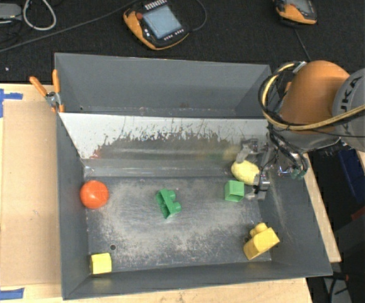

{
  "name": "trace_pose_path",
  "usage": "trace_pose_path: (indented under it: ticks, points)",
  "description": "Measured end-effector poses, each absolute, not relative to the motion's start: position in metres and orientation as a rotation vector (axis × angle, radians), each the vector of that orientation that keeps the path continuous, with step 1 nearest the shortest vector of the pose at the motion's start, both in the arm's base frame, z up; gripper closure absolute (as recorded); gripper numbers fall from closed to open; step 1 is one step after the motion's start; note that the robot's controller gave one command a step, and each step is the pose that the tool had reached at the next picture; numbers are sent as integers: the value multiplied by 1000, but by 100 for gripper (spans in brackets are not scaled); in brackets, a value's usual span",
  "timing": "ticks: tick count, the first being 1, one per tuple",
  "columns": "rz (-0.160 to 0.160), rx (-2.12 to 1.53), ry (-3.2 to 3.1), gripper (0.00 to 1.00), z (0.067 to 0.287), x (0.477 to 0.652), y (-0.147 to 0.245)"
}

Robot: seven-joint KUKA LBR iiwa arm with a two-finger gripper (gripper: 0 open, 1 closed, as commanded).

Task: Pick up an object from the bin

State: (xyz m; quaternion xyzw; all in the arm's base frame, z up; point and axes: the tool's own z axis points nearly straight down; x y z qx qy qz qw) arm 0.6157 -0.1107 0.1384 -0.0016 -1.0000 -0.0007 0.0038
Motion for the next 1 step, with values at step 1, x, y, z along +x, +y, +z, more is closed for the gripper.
trace_pose_path:
  ticks: [1]
  points:
    - [0,-1,-3141,0,143,618,-110]
